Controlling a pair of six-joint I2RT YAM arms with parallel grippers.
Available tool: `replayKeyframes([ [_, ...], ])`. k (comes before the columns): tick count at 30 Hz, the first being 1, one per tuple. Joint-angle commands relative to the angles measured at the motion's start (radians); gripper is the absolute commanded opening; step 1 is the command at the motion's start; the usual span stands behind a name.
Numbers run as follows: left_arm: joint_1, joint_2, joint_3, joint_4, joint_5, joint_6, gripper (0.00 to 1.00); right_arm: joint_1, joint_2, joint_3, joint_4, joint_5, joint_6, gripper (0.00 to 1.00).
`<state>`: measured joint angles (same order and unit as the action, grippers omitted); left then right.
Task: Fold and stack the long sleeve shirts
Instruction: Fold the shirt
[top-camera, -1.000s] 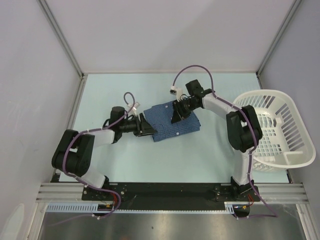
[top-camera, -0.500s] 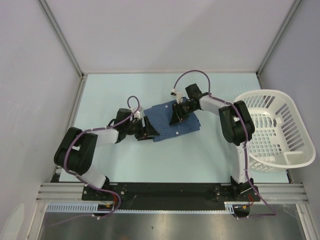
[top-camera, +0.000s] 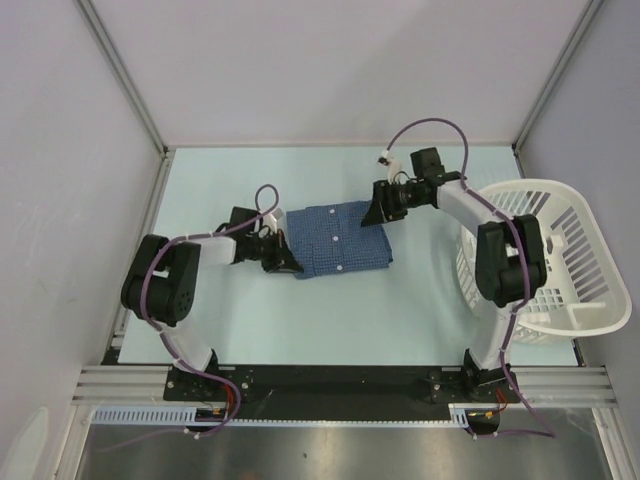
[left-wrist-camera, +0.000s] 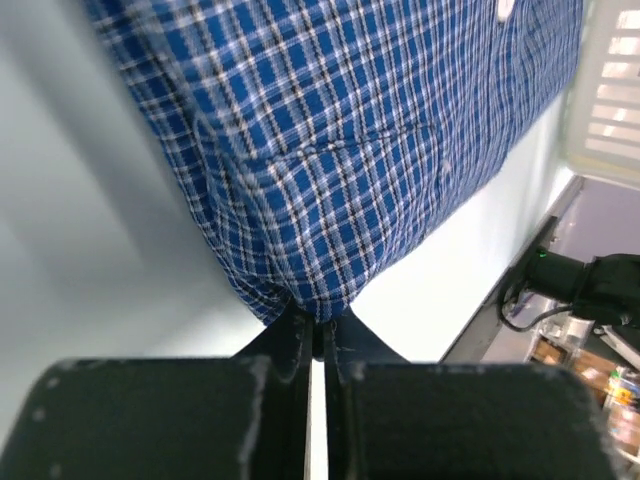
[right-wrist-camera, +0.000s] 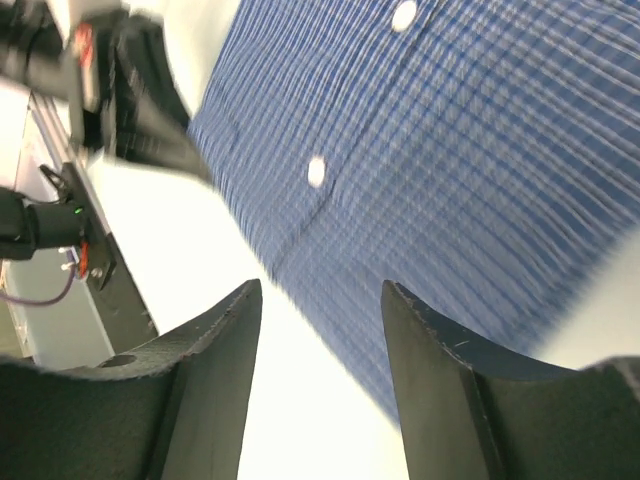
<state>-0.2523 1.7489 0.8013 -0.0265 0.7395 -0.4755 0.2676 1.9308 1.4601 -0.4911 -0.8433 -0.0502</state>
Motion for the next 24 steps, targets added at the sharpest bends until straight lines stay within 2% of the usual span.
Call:
replayKeyframes([
  [1, 0.082, 0.011, 0.139, -0.309, 0.054, 0.311, 0.00, -0.002, -0.116, -0.070, -0.084, -0.026, -0.020, 0.59],
  [3, 0.085, 0.011, 0.174, -0.390, 0.047, 0.366, 0.00, 0.001, -0.139, -0.110, -0.078, -0.025, -0.010, 0.59],
  [5, 0.085, 0.020, 0.208, -0.424, 0.058, 0.408, 0.05, 0.002, -0.145, -0.141, -0.049, -0.030, 0.026, 0.59],
  [6, 0.087, 0.021, 0.219, -0.452, 0.066, 0.416, 0.14, 0.002, -0.144, -0.147, -0.040, -0.030, 0.038, 0.59],
  [7, 0.097, 0.015, 0.228, -0.455, 0.072, 0.425, 0.26, 0.002, -0.145, -0.152, -0.034, -0.040, 0.045, 0.59],
  [8, 0.110, -0.026, 0.222, -0.452, 0.089, 0.423, 0.45, 0.002, -0.148, -0.153, -0.018, -0.051, 0.074, 0.59],
  [9, 0.122, -0.061, 0.213, -0.419, 0.101, 0.417, 0.55, 0.002, -0.164, -0.171, -0.004, -0.059, 0.091, 0.60],
  [11, 0.142, -0.159, 0.197, -0.391, 0.136, 0.429, 0.66, 0.002, -0.185, -0.210, 0.087, -0.103, 0.187, 0.61],
  [15, 0.104, -0.247, 0.222, -0.366, 0.204, 0.402, 0.69, 0.044, -0.236, -0.308, 0.293, -0.174, 0.366, 0.63],
  [17, 0.035, -0.250, 0.220, -0.331, 0.236, 0.356, 0.68, 0.077, -0.224, -0.348, 0.379, -0.188, 0.415, 0.63],
  [19, -0.022, -0.227, 0.191, -0.274, 0.245, 0.269, 0.66, 0.100, -0.179, -0.368, 0.434, -0.195, 0.434, 0.62],
  [20, -0.034, -0.217, 0.174, -0.185, 0.244, 0.227, 0.66, 0.102, -0.165, -0.377, 0.459, -0.200, 0.449, 0.61],
  [21, -0.044, -0.174, 0.159, -0.134, 0.236, 0.145, 0.66, 0.102, -0.141, -0.385, 0.483, -0.203, 0.481, 0.61],
  [23, -0.045, -0.111, 0.133, -0.003, 0.232, 0.066, 0.65, 0.088, -0.070, -0.394, 0.565, -0.206, 0.507, 0.60],
  [24, -0.041, -0.039, 0.137, 0.010, 0.219, 0.052, 0.65, 0.084, -0.043, -0.389, 0.572, -0.201, 0.510, 0.59],
])
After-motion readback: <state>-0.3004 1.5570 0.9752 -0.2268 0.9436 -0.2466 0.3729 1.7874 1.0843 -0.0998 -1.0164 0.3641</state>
